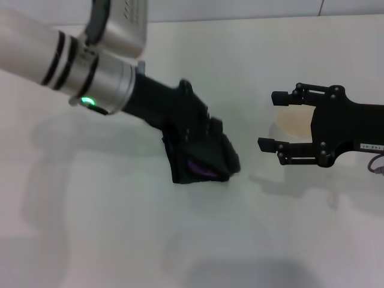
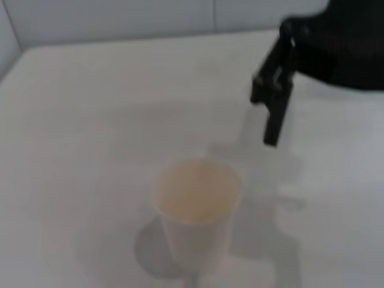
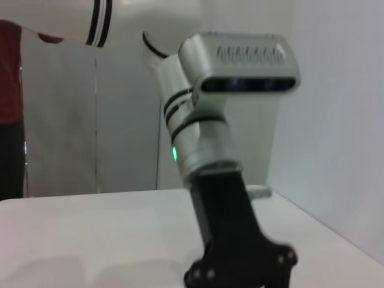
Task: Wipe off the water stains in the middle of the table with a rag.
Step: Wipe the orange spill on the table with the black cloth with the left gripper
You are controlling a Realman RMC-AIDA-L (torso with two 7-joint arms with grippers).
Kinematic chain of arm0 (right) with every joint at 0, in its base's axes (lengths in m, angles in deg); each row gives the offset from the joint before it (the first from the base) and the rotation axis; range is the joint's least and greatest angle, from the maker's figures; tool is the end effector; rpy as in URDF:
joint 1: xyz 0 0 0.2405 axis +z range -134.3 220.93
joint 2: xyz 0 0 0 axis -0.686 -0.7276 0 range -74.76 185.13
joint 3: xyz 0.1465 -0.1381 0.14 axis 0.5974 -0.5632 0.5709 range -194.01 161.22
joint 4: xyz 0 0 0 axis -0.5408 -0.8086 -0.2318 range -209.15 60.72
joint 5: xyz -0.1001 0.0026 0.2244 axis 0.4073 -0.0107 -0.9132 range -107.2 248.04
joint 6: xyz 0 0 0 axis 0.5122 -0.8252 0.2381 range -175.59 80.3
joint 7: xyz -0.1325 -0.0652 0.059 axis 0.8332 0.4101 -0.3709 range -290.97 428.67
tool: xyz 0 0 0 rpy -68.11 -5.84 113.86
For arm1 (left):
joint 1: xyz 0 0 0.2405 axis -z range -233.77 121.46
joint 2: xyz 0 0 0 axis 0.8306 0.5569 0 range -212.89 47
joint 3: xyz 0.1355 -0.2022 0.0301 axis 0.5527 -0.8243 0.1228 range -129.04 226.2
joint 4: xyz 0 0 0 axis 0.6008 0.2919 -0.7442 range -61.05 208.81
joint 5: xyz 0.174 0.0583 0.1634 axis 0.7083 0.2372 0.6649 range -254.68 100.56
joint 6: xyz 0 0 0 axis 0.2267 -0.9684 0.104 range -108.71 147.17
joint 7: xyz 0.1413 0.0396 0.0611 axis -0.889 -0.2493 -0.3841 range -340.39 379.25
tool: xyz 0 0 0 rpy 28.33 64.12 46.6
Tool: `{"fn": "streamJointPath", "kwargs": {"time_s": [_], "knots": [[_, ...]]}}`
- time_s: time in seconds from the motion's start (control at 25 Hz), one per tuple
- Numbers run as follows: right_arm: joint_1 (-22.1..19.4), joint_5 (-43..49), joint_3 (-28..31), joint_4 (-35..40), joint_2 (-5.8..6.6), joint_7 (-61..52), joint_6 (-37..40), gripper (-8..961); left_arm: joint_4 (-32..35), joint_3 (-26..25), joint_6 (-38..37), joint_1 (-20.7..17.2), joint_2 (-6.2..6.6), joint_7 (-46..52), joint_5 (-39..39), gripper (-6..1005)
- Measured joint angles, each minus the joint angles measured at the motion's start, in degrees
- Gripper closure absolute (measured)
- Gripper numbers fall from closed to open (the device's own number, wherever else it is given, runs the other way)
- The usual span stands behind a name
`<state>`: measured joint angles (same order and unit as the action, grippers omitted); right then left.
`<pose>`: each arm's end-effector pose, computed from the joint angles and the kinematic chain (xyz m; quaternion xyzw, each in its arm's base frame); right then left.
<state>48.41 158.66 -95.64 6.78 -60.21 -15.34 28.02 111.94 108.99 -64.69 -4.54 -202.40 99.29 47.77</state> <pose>0.1873 0.3241 0.0292 -0.9537 0.0344 0.2251 0.1964 -0.1417 0.4091 -0.0683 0.9983 -0.0334 0.0478 0.0016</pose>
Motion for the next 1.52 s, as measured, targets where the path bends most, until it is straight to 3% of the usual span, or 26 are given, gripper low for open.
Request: {"fn": "streamJointPath", "kwargs": {"time_s": [0.32, 0.44, 1.04, 1.52], "knots": [[0.00, 0.00, -0.18, -0.48, 0.00, -0.01, 0.00, 159, -2.11, 13.28, 6.43, -3.10, -0.19, 0.03, -5.33, 986], [-0.05, 0.00, -0.22, -0.53, 0.00, -0.01, 0.00, 158, -2.13, 15.37, 7.91, -4.13, -0.19, 0.03, -6.28, 986], [-0.07, -0.01, -0.36, -0.58, 0.00, -0.01, 0.00, 158, -5.18, 16.53, 15.35, -6.18, 0.01, 0.13, -5.10, 986], [-0.11, -0.62, -0.57, -0.57, 0.00, 0.00, 0.00, 158, -6.39, 16.63, 21.28, -5.20, 0.25, 0.85, -2.98, 987]]}}
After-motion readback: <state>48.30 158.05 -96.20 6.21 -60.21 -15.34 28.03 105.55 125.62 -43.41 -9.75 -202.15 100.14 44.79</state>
